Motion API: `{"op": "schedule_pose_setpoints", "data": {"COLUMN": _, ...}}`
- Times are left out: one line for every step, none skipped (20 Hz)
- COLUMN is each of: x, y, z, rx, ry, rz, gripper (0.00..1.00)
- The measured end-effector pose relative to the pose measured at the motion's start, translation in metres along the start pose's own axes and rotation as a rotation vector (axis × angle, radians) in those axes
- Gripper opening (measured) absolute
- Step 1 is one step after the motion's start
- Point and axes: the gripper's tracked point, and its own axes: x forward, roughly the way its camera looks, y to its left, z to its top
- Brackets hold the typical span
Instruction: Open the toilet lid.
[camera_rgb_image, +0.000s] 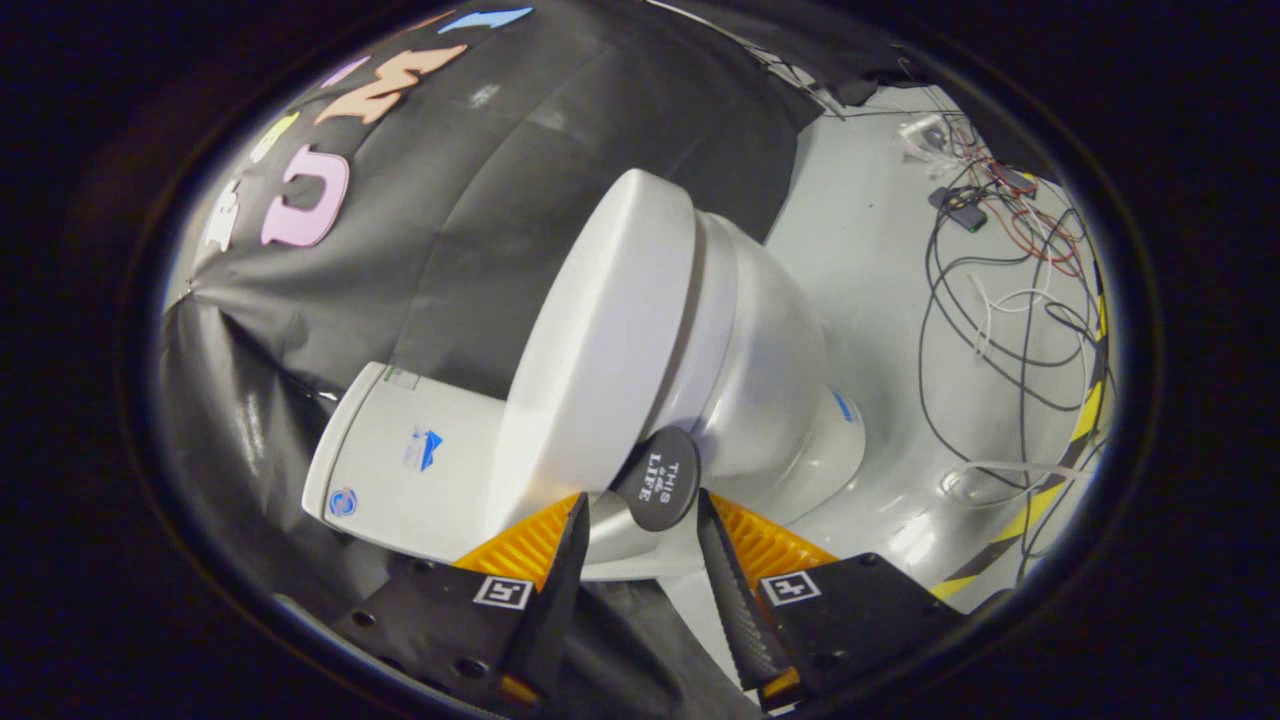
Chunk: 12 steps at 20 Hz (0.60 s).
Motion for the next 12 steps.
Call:
{"op": "schedule_pose_setpoints", "data": {"x": 0.000, "y": -0.001, "z": 0.000, "rx": 0.002, "ry": 0.008, "rz": 0.007, "gripper": 0.68}}
{"op": "schedule_pose_setpoints", "data": {"x": -0.001, "y": -0.002, "z": -0.001, "rx": 0.011, "ry": 0.007, "rz": 0.013, "gripper": 0.68}}
{"op": "schedule_pose_setpoints", "data": {"x": 0.000, "y": -0.001, "z": -0.002, "rx": 0.032, "ry": 0.005, "rz": 0.021, "gripper": 0.68}}
{"op": "schedule_pose_setpoints", "data": {"x": -0.001, "y": 0.000, "z": -0.003, "rx": 0.068, "ry": 0.006, "rz": 0.030, "gripper": 0.68}}
{"op": "schedule_pose_setpoints", "data": {"x": -0.004, "y": 0.002, "z": 0.003, "rx": 0.112, "ry": -0.017, "rz": 0.050, "gripper": 0.68}}
{"op": "schedule_pose_setpoints", "data": {"x": -0.011, "y": 0.004, "z": 0.016, "rx": 0.155, "ry": -0.057, "rz": 0.076, "gripper": 0.68}}
{"op": "schedule_pose_setpoints", "data": {"x": -0.016, "y": 0.002, "z": 0.028, "rx": 0.194, "ry": -0.104, "rz": 0.096, "gripper": 0.68}}
{"op": "schedule_pose_setpoints", "data": {"x": -0.018, "y": 0.000, "z": 0.034, "rx": 0.229, "ry": -0.140, "rz": 0.098, "gripper": 0.68}}
{"op": "schedule_pose_setpoints", "data": {"x": -0.016, "y": -0.006, "z": 0.035, "rx": 0.247, "ry": -0.143, "rz": 0.081, "gripper": 0.68}}
{"op": "schedule_pose_setpoints", "data": {"x": -0.015, "y": -0.009, "z": 0.033, "rx": 0.251, "ry": -0.132, "rz": 0.074, "gripper": 0.68}}
{"op": "schedule_pose_setpoints", "data": {"x": -0.013, "y": -0.007, "z": 0.033, "rx": 0.253, "ry": -0.127, "rz": 0.080, "gripper": 0.67}}
{"op": "schedule_pose_setpoints", "data": {"x": 0.006, "y": -0.003, "z": 0.032, "rx": 0.248, "ry": -0.111, "rz": 0.073, "gripper": 0.68}}
